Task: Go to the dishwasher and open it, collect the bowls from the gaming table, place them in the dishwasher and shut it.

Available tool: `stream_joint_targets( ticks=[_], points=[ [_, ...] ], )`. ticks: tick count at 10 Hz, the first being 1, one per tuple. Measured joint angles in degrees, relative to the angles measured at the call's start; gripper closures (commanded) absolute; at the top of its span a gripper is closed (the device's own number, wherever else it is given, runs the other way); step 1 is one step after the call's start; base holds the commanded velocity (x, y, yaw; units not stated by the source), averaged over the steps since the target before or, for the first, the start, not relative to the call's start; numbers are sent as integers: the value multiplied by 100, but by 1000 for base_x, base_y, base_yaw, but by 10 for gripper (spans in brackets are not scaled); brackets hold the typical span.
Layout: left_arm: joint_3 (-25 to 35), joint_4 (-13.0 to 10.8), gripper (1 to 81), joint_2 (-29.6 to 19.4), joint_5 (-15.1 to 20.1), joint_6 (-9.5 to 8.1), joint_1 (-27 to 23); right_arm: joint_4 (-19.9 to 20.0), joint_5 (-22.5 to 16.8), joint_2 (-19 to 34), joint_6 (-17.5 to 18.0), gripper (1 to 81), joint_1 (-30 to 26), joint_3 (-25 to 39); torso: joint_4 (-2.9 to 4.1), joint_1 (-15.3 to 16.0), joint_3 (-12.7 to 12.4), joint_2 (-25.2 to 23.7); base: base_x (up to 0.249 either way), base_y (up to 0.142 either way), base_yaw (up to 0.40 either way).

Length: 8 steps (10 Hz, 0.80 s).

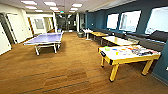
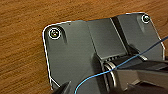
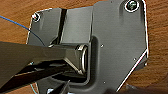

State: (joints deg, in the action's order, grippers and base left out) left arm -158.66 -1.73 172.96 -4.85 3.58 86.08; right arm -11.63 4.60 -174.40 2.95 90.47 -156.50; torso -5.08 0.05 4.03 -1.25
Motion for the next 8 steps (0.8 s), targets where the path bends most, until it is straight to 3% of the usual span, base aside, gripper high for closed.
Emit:
stream_joint_targets(
  ticks=[8],
  points=[
    [0, 2, 10, 11, 9, 2, 0, 0, -5, -2, 0, 10, -15, -2, 0, 0, 0, 0, 194, 0, 0]
  ],
)
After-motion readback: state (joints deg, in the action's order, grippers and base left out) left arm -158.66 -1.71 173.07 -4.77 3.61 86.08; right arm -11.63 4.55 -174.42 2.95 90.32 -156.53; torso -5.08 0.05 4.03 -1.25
